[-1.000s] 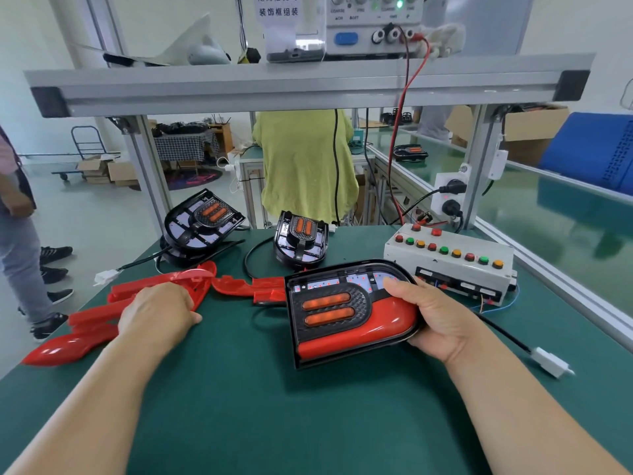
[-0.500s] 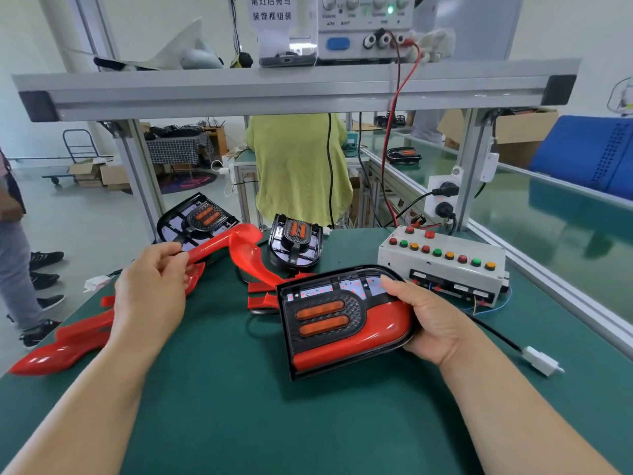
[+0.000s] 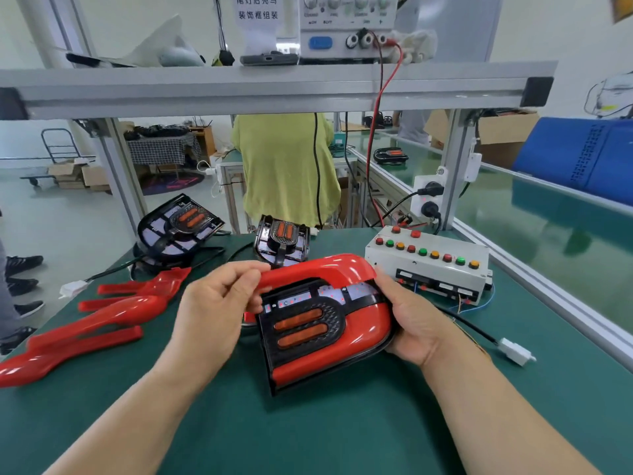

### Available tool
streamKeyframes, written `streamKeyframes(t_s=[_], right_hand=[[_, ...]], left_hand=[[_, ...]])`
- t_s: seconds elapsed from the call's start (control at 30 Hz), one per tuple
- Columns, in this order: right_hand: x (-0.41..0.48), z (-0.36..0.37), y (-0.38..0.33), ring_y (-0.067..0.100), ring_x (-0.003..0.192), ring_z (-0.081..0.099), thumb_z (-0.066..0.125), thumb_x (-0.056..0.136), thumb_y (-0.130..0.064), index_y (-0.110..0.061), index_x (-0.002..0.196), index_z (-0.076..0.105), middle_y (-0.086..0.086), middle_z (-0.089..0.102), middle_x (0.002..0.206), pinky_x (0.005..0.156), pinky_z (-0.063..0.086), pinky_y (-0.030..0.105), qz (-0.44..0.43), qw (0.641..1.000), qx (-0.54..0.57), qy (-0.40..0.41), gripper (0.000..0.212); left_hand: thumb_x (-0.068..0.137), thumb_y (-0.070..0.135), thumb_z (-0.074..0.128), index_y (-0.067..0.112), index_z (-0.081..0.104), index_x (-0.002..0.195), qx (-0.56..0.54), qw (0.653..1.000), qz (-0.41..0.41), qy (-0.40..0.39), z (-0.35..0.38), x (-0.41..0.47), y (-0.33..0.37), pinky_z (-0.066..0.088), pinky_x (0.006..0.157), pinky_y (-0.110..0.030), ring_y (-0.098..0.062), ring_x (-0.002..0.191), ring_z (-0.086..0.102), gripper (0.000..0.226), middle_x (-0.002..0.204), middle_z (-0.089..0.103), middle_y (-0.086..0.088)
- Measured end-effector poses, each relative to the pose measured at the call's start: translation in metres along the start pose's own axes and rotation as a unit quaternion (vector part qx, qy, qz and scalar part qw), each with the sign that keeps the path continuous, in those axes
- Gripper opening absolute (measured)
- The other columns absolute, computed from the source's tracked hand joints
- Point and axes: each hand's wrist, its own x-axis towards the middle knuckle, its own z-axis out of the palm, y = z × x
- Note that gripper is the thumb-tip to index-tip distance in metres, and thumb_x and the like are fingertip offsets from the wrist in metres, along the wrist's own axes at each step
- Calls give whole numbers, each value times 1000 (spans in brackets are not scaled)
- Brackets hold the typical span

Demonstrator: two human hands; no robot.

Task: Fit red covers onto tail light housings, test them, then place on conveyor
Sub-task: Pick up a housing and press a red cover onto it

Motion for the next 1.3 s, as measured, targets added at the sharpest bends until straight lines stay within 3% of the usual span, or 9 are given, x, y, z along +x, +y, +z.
streamKeyframes(t_s=[0.17,0.27,0.37,0.47,0.6,0.9,1.1,1.23,1.3], right_hand=[[2,0,0,28,74,75,50,98,-51,-16,87,79,15,76,95,63,62,39,4,1000,1,22,47],[2,0,0,28,75,75,50,98,-50,-18,76,82,15,77,94,63,62,40,2,1000,1,24,51],[2,1,0,29,78,75,50,98,-50,-16,84,81,17,76,98,66,63,42,-1,1000,-2,25,48],[0,3,-1,28,77,75,50,98,-50,-17,97,76,16,76,98,64,62,40,-8,1000,-9,29,42],[-2,4,-1,27,77,75,50,99,-49,-19,102,76,15,76,98,63,62,39,-14,999,-5,28,40],[2,3,1,26,77,75,43,99,-54,-21,84,82,13,77,95,60,61,37,-13,1000,5,13,53],[0,3,0,28,81,75,43,100,-53,-18,97,78,16,76,102,66,62,40,-14,1000,-13,18,50],[-1,4,0,28,79,75,44,100,-52,-18,95,78,16,76,98,63,62,39,-17,999,-15,23,48],[-1,4,0,28,79,75,44,100,-52,-18,96,78,16,76,99,64,62,39,-16,999,-15,24,48]], left_hand=[[98,14,58,35,74,89,6,1000,-23,-16,6,0,-8,49,61,-13,-1,60,57,28,74,71,11],[87,29,68,42,73,94,22,998,-10,-49,3,-1,-8,49,73,-14,-1,78,64,15,89,72,15],[85,14,74,39,72,101,45,996,-16,-69,1,-1,-9,50,83,-28,-10,86,64,30,96,69,13],[85,7,74,33,73,101,90,993,22,-67,2,-4,-7,43,76,-13,-3,76,55,30,91,61,14],[85,9,74,26,75,102,125,988,52,-68,3,-5,-4,39,74,-5,-2,81,56,24,90,58,13],[85,6,73,33,74,98,140,986,66,-65,0,-2,-5,39,75,-4,-3,88,57,29,92,59,14],[86,10,74,35,73,99,155,982,77,-76,-6,-2,-4,41,76,-7,-7,91,59,28,94,59,12],[86,12,73,31,74,103,168,979,81,-87,-4,-3,-3,44,81,-19,-11,91,58,25,94,59,13],[86,10,73,29,74,104,172,977,89,-87,-4,-3,-2,44,80,-19,-12,91,57,25,93,58,12]])
